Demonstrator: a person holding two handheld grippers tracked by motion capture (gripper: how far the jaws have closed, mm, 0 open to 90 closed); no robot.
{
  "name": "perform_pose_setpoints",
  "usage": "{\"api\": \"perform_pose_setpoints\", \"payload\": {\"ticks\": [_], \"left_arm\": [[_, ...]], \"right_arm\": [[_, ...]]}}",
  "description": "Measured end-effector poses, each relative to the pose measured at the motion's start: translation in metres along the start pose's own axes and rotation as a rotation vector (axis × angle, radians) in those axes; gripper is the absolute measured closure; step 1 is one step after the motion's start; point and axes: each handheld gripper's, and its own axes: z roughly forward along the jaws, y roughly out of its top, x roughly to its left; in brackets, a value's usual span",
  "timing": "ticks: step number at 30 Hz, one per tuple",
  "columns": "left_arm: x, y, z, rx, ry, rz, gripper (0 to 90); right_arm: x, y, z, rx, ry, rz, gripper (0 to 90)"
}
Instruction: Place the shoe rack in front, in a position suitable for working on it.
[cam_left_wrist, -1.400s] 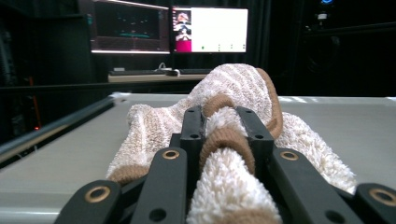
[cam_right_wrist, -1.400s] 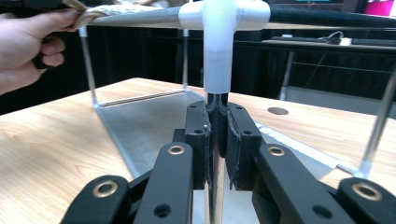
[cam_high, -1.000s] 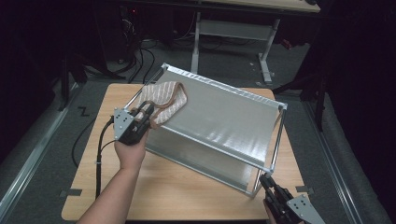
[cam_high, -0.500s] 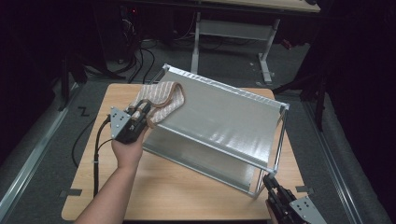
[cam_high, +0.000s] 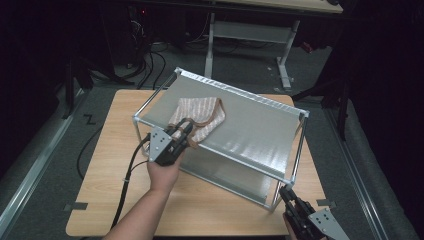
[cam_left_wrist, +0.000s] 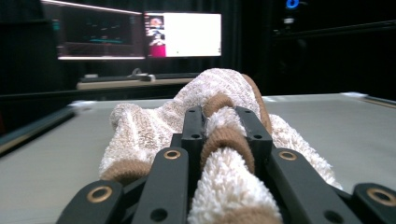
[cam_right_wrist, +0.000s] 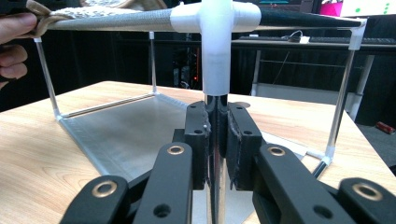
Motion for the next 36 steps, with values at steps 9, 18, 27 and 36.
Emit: {"api": "perform_pose_setpoints", "payload": {"ticks": [9, 18, 27, 36], "left_arm": [[-0.047, -0.001, 0.007, -0.009, -0.099, 0.003, 75.6], [-0.085, -0.001, 0.013, -0.014, -0.173, -0.012, 75.5], [-0.114, 0.0, 0.02, -0.008, -0.24, -0.012, 75.4], [-0.143, 0.001, 0.026, -0.013, -0.296, -0.021, 75.3]], "right_arm": [[0.001, 0.0, 0.001, 0.0, 0.01, 0.002, 80.8], [0.003, 0.0, 0.002, 0.001, 0.015, 0.0, 80.7], [0.004, -0.001, 0.003, -0.004, 0.016, 0.017, 80.5], [0.005, -0.001, 0.005, -0.005, 0.028, 0.006, 80.6]]}}
